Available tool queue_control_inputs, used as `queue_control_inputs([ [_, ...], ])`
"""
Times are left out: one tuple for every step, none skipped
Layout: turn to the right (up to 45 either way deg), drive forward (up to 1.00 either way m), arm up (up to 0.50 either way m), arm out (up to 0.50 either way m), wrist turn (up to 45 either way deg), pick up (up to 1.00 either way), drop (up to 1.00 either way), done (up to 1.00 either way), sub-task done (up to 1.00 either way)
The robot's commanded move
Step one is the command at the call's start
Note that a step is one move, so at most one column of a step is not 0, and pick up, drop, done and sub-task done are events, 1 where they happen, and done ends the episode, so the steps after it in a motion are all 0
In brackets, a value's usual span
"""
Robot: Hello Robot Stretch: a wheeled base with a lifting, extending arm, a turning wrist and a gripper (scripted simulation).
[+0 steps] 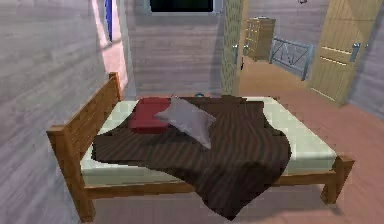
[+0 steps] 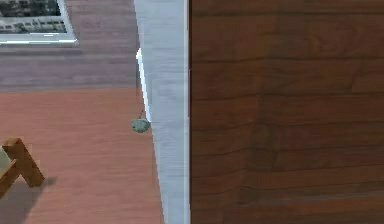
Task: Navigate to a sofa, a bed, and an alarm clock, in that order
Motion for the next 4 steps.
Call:
queue_control_inputs([
  [0.0,0.3,0.0,0.0,0.0,0.0,0.0,0.0,0.0],
  [45.0,0.0,0.0,0.0,0.0,0.0,0.0,0.0,0.0],
  [21.0,0.0,0.0,0.0,0.0,0.0,0.0,0.0,0.0],
  [0.0,1.0,0.0,0.0,0.0,0.0,0.0,0.0,0.0],
])
